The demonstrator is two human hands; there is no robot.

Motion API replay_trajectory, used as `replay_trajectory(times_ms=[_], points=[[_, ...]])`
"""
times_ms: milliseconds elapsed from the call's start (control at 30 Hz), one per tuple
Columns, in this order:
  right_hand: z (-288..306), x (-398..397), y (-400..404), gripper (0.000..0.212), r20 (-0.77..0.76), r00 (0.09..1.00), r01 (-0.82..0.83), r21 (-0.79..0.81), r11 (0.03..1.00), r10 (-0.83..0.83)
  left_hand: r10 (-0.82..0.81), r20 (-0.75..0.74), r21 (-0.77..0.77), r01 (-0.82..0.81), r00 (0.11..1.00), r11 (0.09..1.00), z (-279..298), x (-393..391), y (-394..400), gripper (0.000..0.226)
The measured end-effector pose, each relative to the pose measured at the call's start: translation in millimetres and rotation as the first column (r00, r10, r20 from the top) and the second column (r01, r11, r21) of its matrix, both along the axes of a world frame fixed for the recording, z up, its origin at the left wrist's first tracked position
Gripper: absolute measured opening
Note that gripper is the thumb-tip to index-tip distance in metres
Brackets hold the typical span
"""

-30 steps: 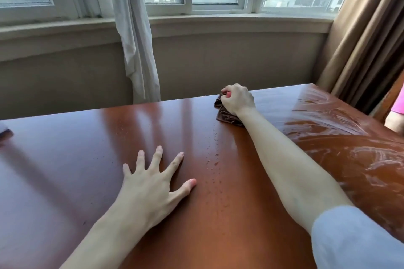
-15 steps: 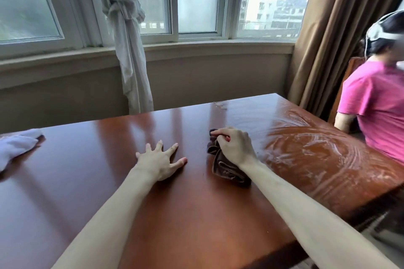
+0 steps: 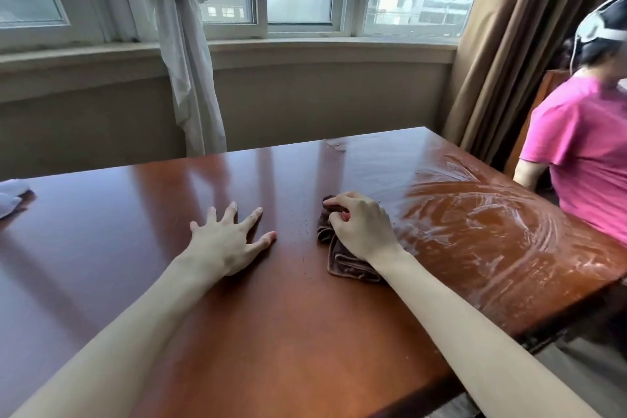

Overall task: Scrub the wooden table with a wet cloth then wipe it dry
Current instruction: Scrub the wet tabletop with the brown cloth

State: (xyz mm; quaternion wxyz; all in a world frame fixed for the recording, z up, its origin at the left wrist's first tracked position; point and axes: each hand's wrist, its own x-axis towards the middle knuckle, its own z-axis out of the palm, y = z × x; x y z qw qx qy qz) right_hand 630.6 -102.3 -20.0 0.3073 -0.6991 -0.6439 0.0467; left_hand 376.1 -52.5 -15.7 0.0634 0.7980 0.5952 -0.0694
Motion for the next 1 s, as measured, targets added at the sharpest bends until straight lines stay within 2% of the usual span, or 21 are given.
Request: replay_trajectory(times_ms=[267,433,500,600,667,800,1000], points=[[3.0,17.3,139.4,0.031,0.056,0.994,0.093,0.001,0.996,-0.093,-0.016,-0.061,0.035,0.018,0.998,0.999,-9.0,1.4,7.2,0.080],[9.4,22.7,198.5,0.031,0.090,0.983,0.167,-0.042,0.985,-0.163,-0.035,-0.120,0.043,0.041,0.992,0.998,-8.2,2.1,5.7,0.113],[9.6,21.6,202.2,0.033,0.087,0.982,0.172,-0.072,0.982,-0.166,-0.024,-0.114,0.036,0.028,0.993,0.999,-6.5,2.8,6.2,0.101],[11.0,18.4,181.6,0.043,0.016,0.993,0.119,-0.134,0.984,-0.118,-0.019,-0.097,0.032,0.022,0.995,0.999,-5.3,3.9,6.5,0.080],[12.6,14.7,156.4,0.047,-0.044,0.996,0.075,-0.161,0.984,-0.083,-0.011,-0.081,0.019,0.012,0.997,1.000,-4.7,3.8,7.3,0.078],[7.5,-2.3,90.2,0.050,-0.101,0.994,0.021,-0.105,0.994,-0.031,0.007,-0.063,0.005,-0.007,0.998,1.000,-2.8,4.5,6.2,0.079],[-0.7,-51.7,-2.4,0.053,0.050,0.991,-0.124,-0.052,0.991,0.127,0.013,-0.022,0.003,-0.012,1.000,1.000,4.8,4.6,-1.3,0.078]])
